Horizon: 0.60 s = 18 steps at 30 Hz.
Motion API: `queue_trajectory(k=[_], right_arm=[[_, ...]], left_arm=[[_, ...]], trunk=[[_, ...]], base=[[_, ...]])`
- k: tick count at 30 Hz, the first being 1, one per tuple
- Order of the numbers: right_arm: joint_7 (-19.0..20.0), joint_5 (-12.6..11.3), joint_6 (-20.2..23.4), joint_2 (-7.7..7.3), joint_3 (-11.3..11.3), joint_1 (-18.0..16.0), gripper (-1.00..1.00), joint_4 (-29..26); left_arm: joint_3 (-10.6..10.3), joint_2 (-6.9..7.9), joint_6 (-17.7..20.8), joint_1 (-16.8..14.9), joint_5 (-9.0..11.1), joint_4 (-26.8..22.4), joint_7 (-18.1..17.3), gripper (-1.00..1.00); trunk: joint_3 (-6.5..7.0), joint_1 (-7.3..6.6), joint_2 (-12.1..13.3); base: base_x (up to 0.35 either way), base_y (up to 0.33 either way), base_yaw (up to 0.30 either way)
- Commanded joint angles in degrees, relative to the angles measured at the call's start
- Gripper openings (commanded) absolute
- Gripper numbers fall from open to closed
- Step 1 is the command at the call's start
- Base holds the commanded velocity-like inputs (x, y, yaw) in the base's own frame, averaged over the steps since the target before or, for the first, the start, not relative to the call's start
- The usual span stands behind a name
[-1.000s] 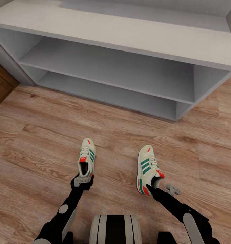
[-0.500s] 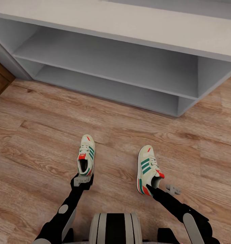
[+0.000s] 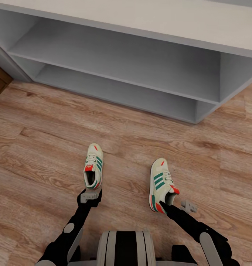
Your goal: Pick up the two gym shoes and the two sandals from the corridor floor and place them onto the hallstand (shoe rack) in the corridor, making sure they are on the rack and not on the floor. Arrange them so the two gym shoes are next to each other and the two sandals are next to each other.
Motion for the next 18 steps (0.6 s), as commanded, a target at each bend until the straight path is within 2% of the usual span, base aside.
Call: queue_trajectory(k=[1,4,10,18], right_arm=[[0.25,0.01,0.32,0.01,-0.1,-0.02,-1.0,-0.03],[0.28,-0.01,0.32,0.0,-0.1,-0.02,-1.0,-0.03],[0.28,0.0,0.32,0.01,-0.1,-0.02,-1.0,-0.03],[0.27,-0.01,0.32,0.01,-0.1,-0.02,-1.0,-0.03]], left_arm=[[0.02,0.0,-0.13,-0.02,0.29,0.04,-0.28,1.0],[0.02,0.0,-0.14,-0.02,0.29,0.04,-0.26,1.0],[0.03,0.0,-0.16,-0.02,0.29,0.04,-0.25,1.0],[0.03,0.0,-0.22,-0.02,0.29,0.04,-0.25,1.0]], trunk=[[-0.08,-0.01,-0.01],[-0.15,-0.01,-0.01],[-0.16,-0.01,-0.01],[-0.17,-0.01,-0.01]], base=[[0.0,0.0,0.0],[0.0,0.0,0.0],[0.176,0.0,0.0],[0.034,0.0,0.0]])
